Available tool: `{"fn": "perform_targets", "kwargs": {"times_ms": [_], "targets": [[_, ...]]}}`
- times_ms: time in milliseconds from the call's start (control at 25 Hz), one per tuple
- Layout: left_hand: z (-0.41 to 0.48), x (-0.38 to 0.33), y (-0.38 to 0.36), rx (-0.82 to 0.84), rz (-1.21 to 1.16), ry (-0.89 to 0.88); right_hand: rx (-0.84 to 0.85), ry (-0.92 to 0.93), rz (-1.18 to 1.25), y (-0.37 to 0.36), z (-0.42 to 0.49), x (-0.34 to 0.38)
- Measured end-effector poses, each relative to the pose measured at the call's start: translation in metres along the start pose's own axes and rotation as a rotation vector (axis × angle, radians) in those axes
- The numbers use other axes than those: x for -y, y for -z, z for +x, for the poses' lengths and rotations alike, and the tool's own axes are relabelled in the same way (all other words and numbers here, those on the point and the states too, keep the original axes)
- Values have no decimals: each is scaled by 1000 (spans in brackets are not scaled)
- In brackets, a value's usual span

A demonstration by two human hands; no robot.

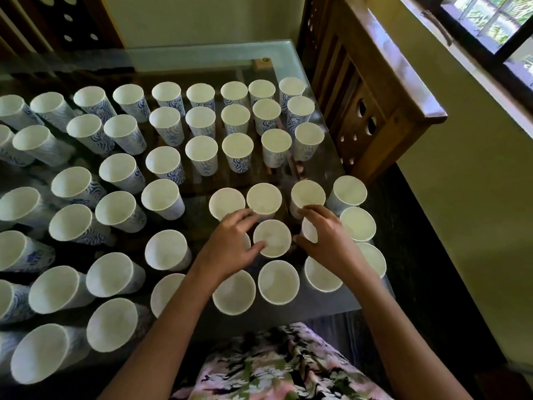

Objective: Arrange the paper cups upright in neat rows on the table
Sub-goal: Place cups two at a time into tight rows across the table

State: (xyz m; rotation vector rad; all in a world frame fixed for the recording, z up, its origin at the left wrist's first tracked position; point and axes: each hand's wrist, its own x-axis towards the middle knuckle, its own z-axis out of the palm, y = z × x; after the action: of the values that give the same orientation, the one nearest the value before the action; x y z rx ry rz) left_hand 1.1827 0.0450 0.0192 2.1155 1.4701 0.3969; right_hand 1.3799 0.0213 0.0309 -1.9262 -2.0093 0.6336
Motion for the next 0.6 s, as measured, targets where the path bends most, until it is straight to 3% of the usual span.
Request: {"fn": "perform_targets", "kwargs": {"times_ms": [600], "targets": [[-4,-39,-29,-33,124,228,33,-14,-49,10,-4,-41]]}}
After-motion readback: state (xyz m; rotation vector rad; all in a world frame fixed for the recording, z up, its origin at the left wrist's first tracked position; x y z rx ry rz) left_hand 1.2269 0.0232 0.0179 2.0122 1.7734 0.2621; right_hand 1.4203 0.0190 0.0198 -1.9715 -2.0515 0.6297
